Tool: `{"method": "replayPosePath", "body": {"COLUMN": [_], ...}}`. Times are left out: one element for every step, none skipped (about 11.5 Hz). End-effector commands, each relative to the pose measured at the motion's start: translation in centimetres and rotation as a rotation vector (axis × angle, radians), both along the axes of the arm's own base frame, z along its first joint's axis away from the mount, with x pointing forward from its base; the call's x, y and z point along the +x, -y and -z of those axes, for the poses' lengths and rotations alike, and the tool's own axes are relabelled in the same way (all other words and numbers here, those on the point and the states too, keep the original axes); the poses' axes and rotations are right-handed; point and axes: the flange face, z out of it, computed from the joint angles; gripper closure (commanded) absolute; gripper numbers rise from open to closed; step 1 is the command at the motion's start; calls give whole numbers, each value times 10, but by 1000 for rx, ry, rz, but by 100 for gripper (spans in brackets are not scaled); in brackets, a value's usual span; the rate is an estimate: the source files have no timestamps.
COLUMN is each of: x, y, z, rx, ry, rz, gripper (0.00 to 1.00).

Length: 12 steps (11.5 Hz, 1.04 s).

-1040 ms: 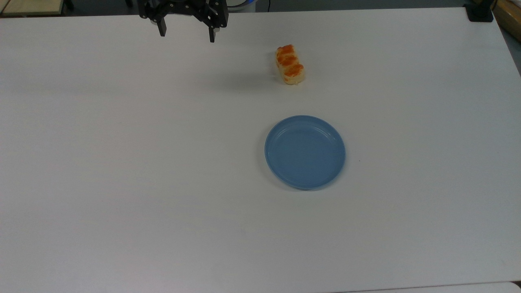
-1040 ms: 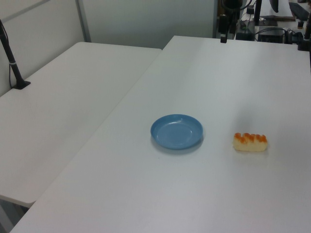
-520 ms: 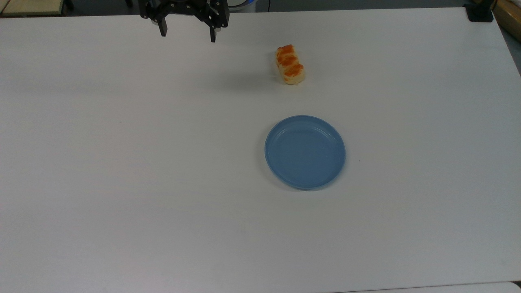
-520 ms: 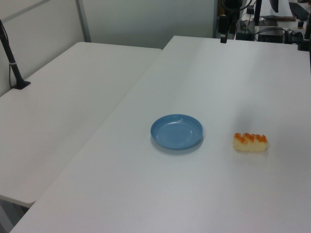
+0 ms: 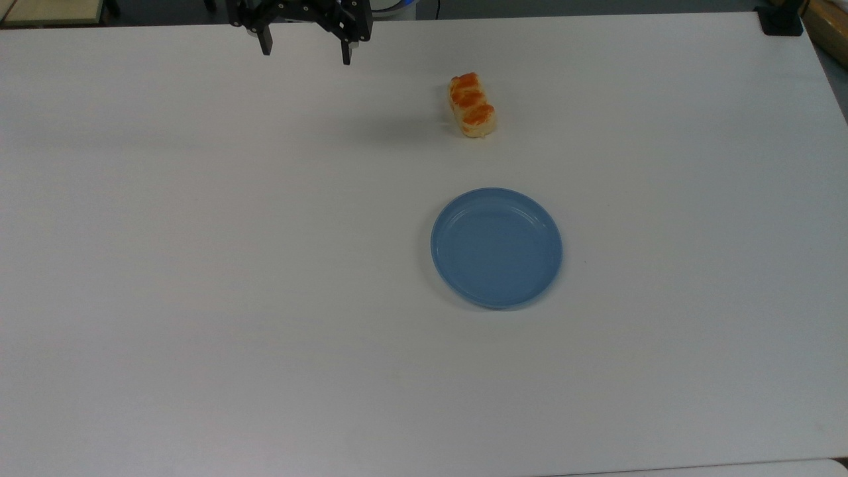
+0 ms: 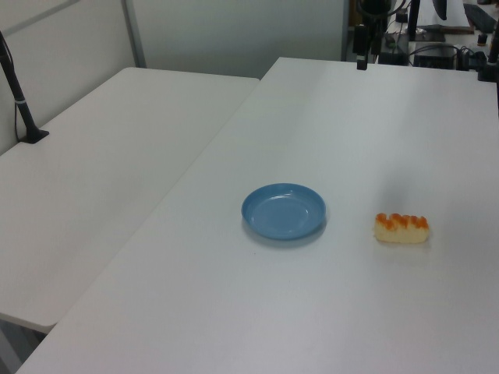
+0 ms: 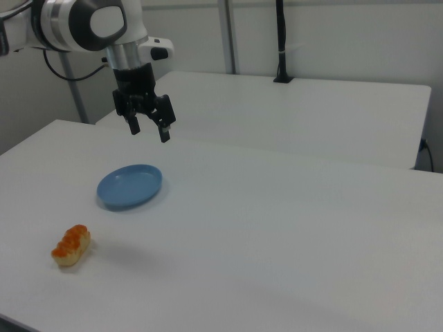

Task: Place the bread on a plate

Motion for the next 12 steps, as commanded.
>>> {"method": "replayPosePath", "body": {"x": [-3, -3, -2, -2, -2, -2, -2, -3, -4, -4, -5, -5], "y": [1, 4, 5, 8, 5, 4, 4, 5, 8, 8, 8, 9], "z": [-5, -5, -6, -6, -6, -5, -5, -5, -7, -7, -8, -8], "rx": [3, 2, 0, -1, -1, -1, -1, -2, -2, -2, -2, -2], "ry": [-15, -12, -4, -3, -3, -9, -11, -12, -11, -11, -9, -9], "rz": [-9, -3, -2, 3, -3, -5, -5, -3, 3, 3, 3, 5], "gripper": [0, 0, 0, 0, 0, 0, 0, 0, 0, 0, 0, 0]}}
